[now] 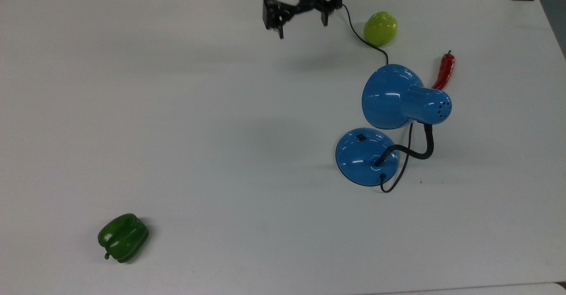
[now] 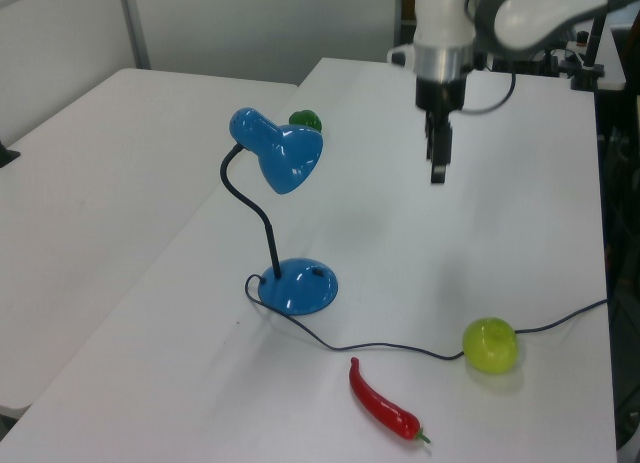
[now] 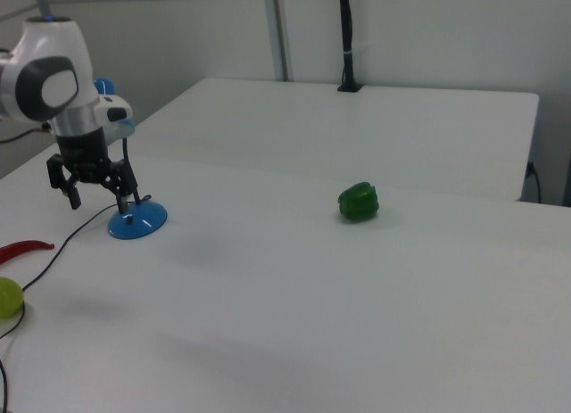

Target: Turn off lamp

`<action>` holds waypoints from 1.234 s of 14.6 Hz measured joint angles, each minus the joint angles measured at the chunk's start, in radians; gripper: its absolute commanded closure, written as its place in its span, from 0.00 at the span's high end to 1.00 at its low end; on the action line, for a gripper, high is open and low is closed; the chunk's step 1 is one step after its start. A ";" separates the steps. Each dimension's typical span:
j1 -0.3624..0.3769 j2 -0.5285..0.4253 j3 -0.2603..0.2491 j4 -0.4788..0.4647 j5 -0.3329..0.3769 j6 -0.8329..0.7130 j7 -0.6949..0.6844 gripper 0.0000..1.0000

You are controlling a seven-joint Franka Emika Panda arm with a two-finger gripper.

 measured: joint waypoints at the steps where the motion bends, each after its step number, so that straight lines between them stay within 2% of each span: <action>1: 0.000 -0.013 -0.020 0.027 0.000 -0.058 0.002 1.00; 5: -0.001 -0.039 -0.100 0.139 0.000 -0.216 0.033 1.00; 10: -0.017 -0.039 -0.178 0.185 0.000 -0.231 0.079 1.00; 15: -0.063 -0.037 -0.170 0.204 0.000 -0.164 0.079 1.00; 18: -0.129 -0.035 -0.099 0.204 0.000 -0.138 0.077 1.00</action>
